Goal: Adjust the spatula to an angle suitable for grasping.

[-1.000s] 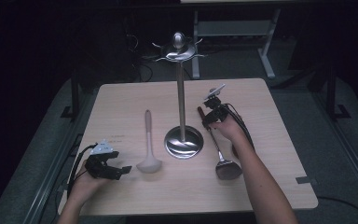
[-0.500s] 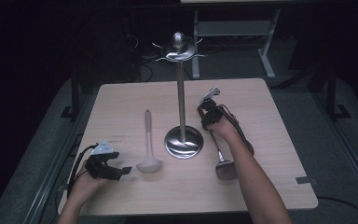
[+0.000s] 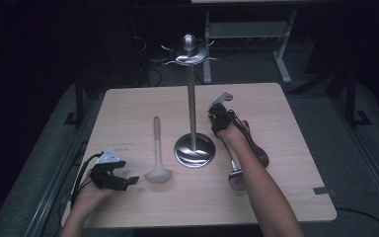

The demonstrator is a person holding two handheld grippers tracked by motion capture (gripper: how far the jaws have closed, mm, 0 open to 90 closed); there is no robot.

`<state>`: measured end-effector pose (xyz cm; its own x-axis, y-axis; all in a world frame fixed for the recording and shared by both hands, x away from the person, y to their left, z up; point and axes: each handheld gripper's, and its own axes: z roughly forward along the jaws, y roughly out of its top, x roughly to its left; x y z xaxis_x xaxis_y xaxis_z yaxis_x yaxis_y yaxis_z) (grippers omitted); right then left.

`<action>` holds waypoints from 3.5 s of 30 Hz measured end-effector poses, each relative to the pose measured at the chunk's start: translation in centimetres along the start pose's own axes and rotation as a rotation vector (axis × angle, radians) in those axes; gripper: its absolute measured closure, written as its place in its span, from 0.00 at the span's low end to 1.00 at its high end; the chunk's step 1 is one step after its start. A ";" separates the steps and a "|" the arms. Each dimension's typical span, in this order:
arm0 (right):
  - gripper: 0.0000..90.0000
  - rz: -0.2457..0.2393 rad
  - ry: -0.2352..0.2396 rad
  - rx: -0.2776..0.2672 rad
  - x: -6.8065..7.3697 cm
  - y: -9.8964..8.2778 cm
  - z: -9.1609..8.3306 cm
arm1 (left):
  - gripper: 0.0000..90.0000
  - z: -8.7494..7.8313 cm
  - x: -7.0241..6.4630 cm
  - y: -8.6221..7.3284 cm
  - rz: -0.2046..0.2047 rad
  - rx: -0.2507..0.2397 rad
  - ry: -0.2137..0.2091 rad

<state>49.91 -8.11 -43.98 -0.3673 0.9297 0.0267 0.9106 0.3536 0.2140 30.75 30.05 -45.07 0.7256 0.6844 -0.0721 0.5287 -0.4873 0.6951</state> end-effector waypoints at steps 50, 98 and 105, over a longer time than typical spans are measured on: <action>0.82 -0.072 0.215 -0.747 -2.5 -10.6 -11.7 | 0.16 -0.1 -0.1 0.0 -0.001 -0.016 0.010; 0.82 -0.265 0.422 -1.067 0.8 -16.2 -16.9 | 0.19 -4.8 -5.7 12.6 0.118 -0.301 -0.132; 0.82 -0.282 0.423 -1.076 1.6 -16.5 -16.9 | 0.24 -4.8 -7.0 15.9 0.158 -0.347 -0.187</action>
<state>31.12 -14.22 -30.95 -0.7461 0.6541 0.1244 0.2354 0.0844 0.9682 31.95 20.07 -30.07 0.8700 0.4903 -0.0520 0.2482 -0.3444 0.9054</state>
